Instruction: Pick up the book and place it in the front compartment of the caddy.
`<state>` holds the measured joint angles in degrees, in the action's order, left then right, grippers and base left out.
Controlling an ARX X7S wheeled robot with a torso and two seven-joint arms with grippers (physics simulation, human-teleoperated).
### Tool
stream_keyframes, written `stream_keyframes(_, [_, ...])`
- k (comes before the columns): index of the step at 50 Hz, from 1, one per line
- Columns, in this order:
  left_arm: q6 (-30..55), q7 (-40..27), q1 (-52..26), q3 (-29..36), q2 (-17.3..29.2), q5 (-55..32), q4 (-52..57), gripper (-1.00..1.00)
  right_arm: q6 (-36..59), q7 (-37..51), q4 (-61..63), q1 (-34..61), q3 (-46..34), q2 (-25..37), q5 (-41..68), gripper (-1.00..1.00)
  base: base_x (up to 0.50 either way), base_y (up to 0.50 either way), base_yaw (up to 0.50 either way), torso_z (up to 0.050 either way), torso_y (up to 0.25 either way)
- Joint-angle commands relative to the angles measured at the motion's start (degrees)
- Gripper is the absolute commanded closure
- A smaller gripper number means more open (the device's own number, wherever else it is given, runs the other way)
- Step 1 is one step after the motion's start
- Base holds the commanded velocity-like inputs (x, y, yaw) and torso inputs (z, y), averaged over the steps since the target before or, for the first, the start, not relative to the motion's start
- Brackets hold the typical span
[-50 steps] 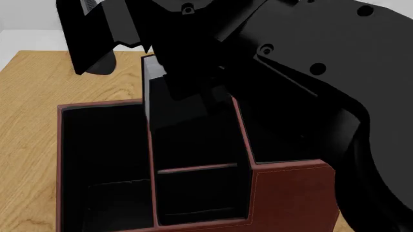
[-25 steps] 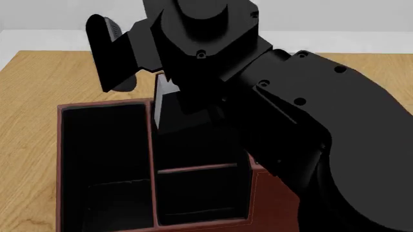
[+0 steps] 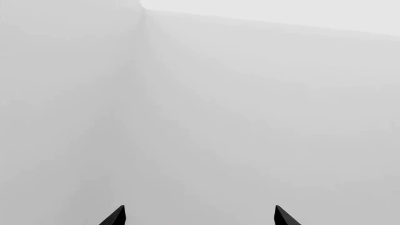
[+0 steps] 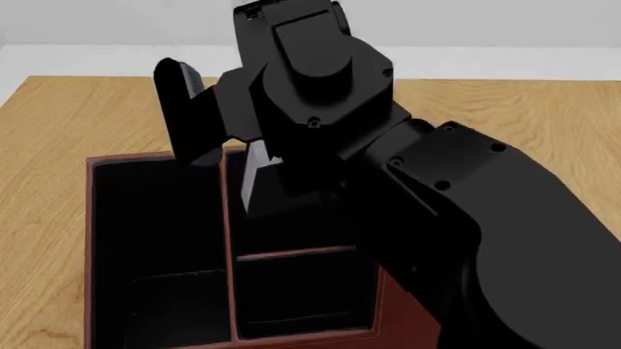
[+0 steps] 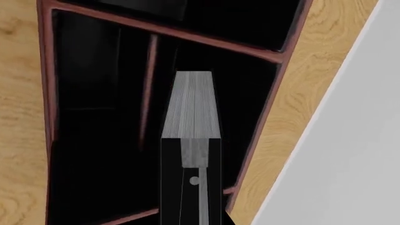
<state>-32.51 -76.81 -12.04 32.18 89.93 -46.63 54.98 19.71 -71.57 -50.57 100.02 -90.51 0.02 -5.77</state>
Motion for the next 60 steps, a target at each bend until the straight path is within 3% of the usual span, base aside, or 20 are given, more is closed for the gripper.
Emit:
stream_keyframes(1, [-0.4,-0.7,0.3,-0.1,0.0,0.6,0.1,-1.0,-2.3,2.5,-1.6,-2.2,-0.2,0.0,-2.7,1.0,0.0,0.0,0.0,0.0,0.0])
stream_keyframes(27, [-1.1,-1.6,0.9,-0.2,0.1,1.4,0.0,-1.0,-4.4,8.0,-5.6,-6.8,-0.3,0.0,-3.5,1.0,0.0,0.0,0.0,0.001,0.001])
stream_keyframes(36, [-1.4,-1.2,1.1,-0.2,0.1,1.3,-0.5,-1.0,-6.0,13.9,-7.1,-7.7,-0.5,0.0,-4.7,1.0,0.0,0.0,0.0,0.0,0.0])
stream_keyframes(37, [-1.4,-1.3,1.1,-0.2,0.1,1.3,-0.5,-1.0,-5.3,13.3,-7.0,-7.8,-0.3,0.0,-4.2,-1.0,0.0,0.0,0.0,0.0,0.0])
stream_keyframes(60, [-1.6,-1.2,1.5,-0.5,0.1,1.4,-0.4,-1.0,-5.3,13.7,-7.0,-7.5,-0.5,0.0,-5.0,-1.0,0.0,0.0,0.0,0.0,0.0])
